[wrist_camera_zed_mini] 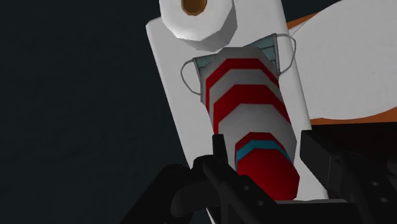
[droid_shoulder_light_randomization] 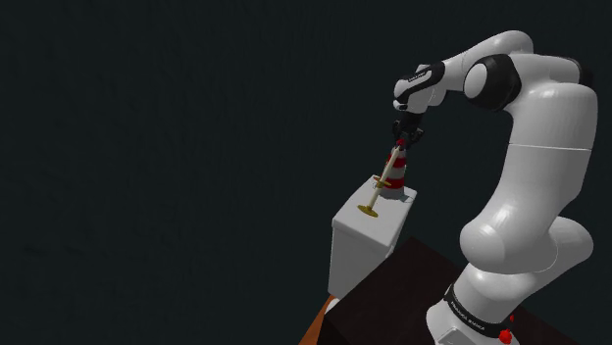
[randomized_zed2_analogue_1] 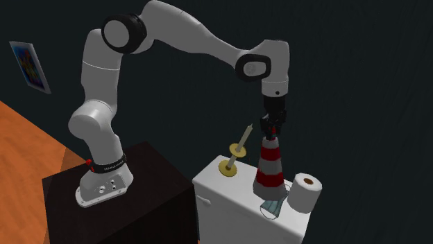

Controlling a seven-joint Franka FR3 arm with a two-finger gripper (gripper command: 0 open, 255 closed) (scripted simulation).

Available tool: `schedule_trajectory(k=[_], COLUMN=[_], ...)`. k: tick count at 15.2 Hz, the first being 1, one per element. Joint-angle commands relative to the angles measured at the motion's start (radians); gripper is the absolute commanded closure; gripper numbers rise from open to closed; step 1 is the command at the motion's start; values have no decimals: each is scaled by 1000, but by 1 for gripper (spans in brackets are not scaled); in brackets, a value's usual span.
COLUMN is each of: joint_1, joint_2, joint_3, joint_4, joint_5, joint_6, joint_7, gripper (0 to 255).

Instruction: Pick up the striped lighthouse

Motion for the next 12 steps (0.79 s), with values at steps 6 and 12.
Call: schedule_trajectory(k=[6, 12], joint_1=[0, 0], joint_2=[-27, -37], joint_3=[-3, -4], joint_4=[61, 103], joint_5=[-6, -9], joint_6=[-85, -137], joint_7=[1, 2], gripper=[255, 255])
